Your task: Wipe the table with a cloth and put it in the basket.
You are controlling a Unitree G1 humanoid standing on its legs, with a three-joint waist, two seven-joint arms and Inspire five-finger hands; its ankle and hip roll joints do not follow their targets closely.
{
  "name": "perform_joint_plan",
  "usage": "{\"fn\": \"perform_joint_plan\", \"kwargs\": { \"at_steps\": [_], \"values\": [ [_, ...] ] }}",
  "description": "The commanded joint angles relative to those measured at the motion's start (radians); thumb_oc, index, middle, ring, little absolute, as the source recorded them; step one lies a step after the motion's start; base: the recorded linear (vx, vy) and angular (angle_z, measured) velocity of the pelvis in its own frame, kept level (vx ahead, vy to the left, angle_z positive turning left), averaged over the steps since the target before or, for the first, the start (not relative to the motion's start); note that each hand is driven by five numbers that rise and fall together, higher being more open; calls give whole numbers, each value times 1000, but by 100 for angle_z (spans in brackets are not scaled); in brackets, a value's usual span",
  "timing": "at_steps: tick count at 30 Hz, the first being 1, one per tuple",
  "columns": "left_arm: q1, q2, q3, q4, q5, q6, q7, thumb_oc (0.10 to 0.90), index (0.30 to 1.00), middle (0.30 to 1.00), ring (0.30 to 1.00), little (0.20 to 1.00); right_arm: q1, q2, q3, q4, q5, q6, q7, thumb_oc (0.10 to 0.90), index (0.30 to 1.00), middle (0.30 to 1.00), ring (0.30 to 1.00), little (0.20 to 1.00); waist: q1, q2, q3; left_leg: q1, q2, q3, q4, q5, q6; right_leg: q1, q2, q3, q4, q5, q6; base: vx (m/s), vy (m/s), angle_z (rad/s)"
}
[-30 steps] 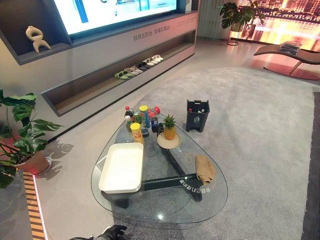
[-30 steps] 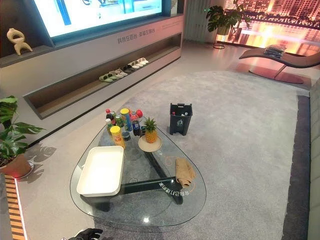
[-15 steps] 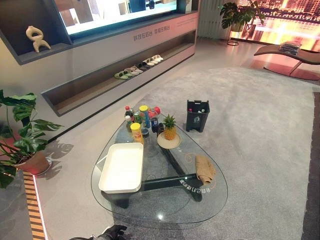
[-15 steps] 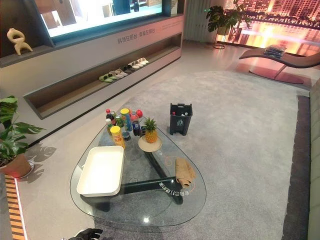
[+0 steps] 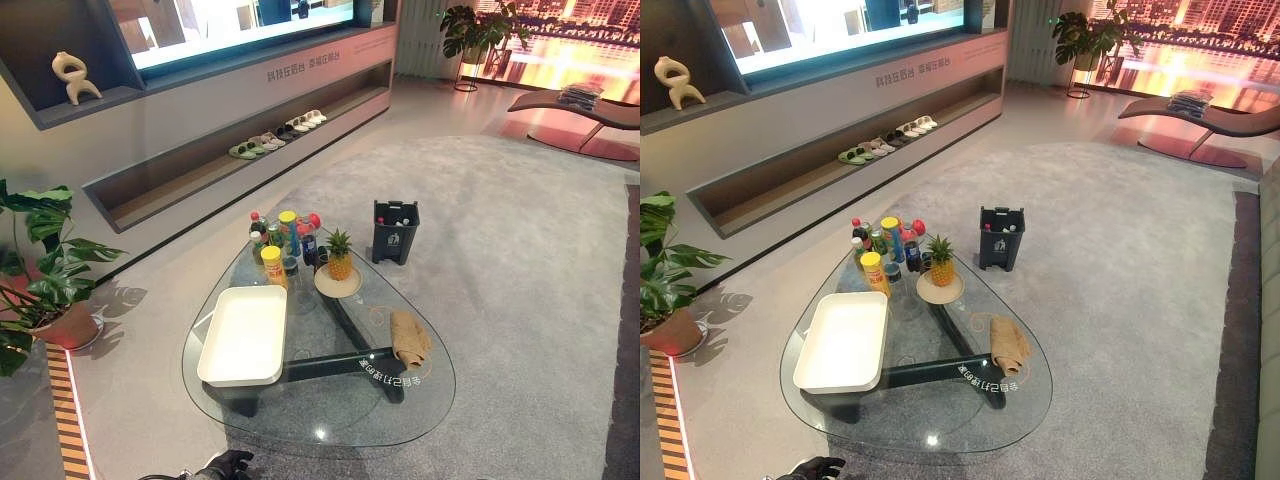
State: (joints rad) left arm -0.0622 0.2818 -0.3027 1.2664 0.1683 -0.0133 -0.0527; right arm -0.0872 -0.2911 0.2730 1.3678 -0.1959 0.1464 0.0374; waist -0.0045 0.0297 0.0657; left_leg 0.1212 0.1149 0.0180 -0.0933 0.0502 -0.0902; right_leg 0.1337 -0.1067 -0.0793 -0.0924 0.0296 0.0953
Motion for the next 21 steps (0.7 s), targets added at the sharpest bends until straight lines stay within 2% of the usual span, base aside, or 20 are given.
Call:
{"fn": "perform_joint_plan", "kwargs": {
  "at_steps": [1, 10, 17, 21],
  "values": [
    [-80, 0, -8, 62, -15, -1, 18, 800, 900, 900, 900, 900, -85, -20, -13, 63, -21, 6, -14, 800, 900, 900, 900, 900, 3, -16, 48, 16, -64, -10, 6, -71, 36, 8, 19, -3, 20, -29, 1, 33, -1, 0],
    [-72, 18, 18, 50, -90, 19, 38, 800, 900, 900, 900, 900, -86, -47, -23, 49, 9, 34, -19, 800, 900, 900, 900, 900, 1, -10, 83, -22, -62, -11, 6, -53, 33, -32, 21, 10, 19, -12, 2, 9, 2, 0],
    [-172, 56, 38, 18, -206, 15, 73, 800, 900, 900, 900, 900, -172, -87, -18, 27, 89, 43, -65, 800, 900, 900, 900, 900, -13, 10, 221, -157, -67, -23, 6, -8, 43, -188, 29, 48, 30, 33, -7, -204, 8, -3],
    [-207, 89, 80, 1, -361, -6, 64, 800, 900, 900, 900, 900, -182, -103, -18, 16, 89, 39, -83, 800, 900, 900, 900, 900, -20, 14, 289, -218, -79, -34, 6, 5, 48, -256, 35, 59, 39, 44, -9, -126, -11, -1]
  ]
}}
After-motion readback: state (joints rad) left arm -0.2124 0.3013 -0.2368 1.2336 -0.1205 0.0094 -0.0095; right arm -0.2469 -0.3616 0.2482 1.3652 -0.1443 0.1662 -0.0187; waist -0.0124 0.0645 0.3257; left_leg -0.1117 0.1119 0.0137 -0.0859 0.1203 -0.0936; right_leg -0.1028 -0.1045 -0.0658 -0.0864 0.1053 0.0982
